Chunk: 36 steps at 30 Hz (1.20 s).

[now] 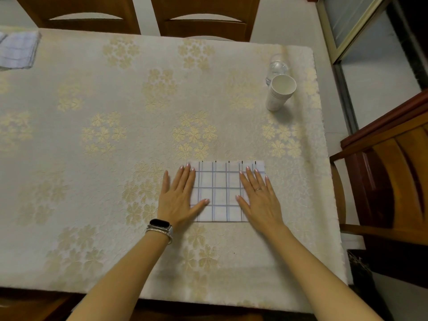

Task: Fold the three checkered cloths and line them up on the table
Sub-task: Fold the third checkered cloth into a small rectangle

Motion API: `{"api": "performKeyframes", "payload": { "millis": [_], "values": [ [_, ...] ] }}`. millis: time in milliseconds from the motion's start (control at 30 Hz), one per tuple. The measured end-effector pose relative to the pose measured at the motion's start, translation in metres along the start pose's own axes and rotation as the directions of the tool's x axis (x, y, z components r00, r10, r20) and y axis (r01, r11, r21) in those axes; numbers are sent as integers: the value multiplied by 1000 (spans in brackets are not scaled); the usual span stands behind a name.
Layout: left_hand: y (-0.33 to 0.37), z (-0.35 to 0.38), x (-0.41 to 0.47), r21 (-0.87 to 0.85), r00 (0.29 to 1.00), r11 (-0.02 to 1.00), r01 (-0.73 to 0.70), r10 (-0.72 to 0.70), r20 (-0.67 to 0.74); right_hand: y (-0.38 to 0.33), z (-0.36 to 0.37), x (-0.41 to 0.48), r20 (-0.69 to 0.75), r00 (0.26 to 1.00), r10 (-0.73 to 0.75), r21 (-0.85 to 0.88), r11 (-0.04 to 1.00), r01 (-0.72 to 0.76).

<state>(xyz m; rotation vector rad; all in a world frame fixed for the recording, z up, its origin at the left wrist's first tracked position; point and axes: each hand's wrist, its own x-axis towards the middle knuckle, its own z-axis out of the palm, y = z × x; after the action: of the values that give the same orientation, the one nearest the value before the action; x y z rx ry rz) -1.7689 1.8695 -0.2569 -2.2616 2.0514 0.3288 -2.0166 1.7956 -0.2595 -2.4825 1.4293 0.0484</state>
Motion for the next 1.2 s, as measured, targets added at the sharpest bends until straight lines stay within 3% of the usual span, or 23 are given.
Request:
{"api": "performKeyframes", "payload": {
  "millis": [267, 400, 567, 733, 967, 1200],
  "values": [
    [1, -4, -1, -32, 999, 999, -1, 2, 37, -1, -2, 0, 19, 1000, -5, -21, 1000, 5],
    [3, -11, 4, -185, 998, 981, 52, -43, 53, -7, -9, 3, 32, 999, 19, 23, 1000, -20],
    [17, -29, -9, -473, 946, 850, 232, -310, -93, -26, -17, -2, -43, 999, 2, 130, 991, 3],
    [28, -32, -41, -562, 822, 677, 474, -570, 6, -43, -13, -27, -59, 998, -27, 195, 980, 38],
    [35, -22, -60, -684, 771, 512, 520, -626, 118, -47, 3, -43, 31, 1000, 0, 171, 985, -5],
    [44, -24, -59, -681, 778, 478, 555, -588, 222, -45, 2, -43, 68, 998, -3, 157, 988, -7]
  ]
}}
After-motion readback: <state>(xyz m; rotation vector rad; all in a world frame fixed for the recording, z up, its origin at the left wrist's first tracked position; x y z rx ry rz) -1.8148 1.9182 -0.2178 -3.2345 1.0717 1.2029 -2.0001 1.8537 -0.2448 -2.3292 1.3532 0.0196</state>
